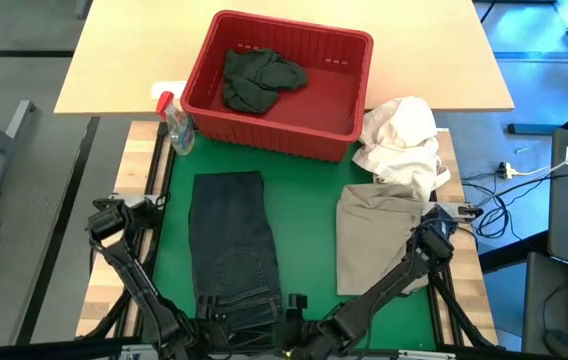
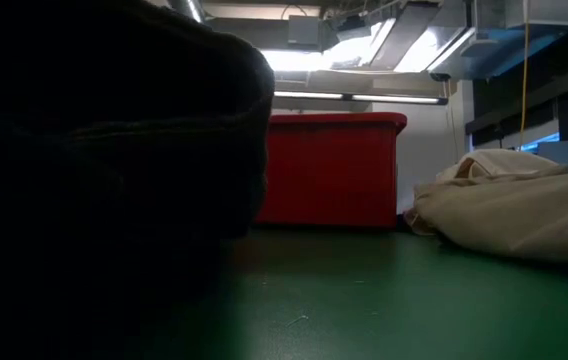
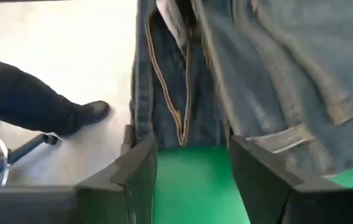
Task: Fold Laundry from Bin
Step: Fold the blue pants
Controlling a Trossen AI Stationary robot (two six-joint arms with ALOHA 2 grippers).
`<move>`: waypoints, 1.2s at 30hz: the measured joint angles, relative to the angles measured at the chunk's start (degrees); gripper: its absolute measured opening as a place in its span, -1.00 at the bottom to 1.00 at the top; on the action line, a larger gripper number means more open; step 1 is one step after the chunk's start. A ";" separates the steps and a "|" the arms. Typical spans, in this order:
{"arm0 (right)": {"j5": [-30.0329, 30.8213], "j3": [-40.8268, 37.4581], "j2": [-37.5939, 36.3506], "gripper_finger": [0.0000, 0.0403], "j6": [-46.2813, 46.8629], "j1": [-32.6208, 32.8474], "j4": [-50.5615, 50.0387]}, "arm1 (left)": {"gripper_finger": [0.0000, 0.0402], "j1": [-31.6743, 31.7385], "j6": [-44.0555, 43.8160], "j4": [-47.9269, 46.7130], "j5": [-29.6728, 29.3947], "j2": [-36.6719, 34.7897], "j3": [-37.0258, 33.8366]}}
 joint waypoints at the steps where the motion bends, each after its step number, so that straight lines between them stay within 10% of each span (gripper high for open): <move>1: -0.98 -1.16 0.00 -0.03 0.63 -0.13 1.57 | -0.89 0.01 -0.19 -1.38 0.09 0.00 0.82; 22: -9.75 -13.77 2.89 -0.95 -10.40 -2.61 35.58 | -0.84 0.06 -2.01 -9.67 -2.71 -0.11 6.06; 36: -11.43 -13.54 7.40 -0.97 -11.03 -4.24 32.83 | -0.84 0.07 -3.42 -9.95 -1.31 -0.11 6.08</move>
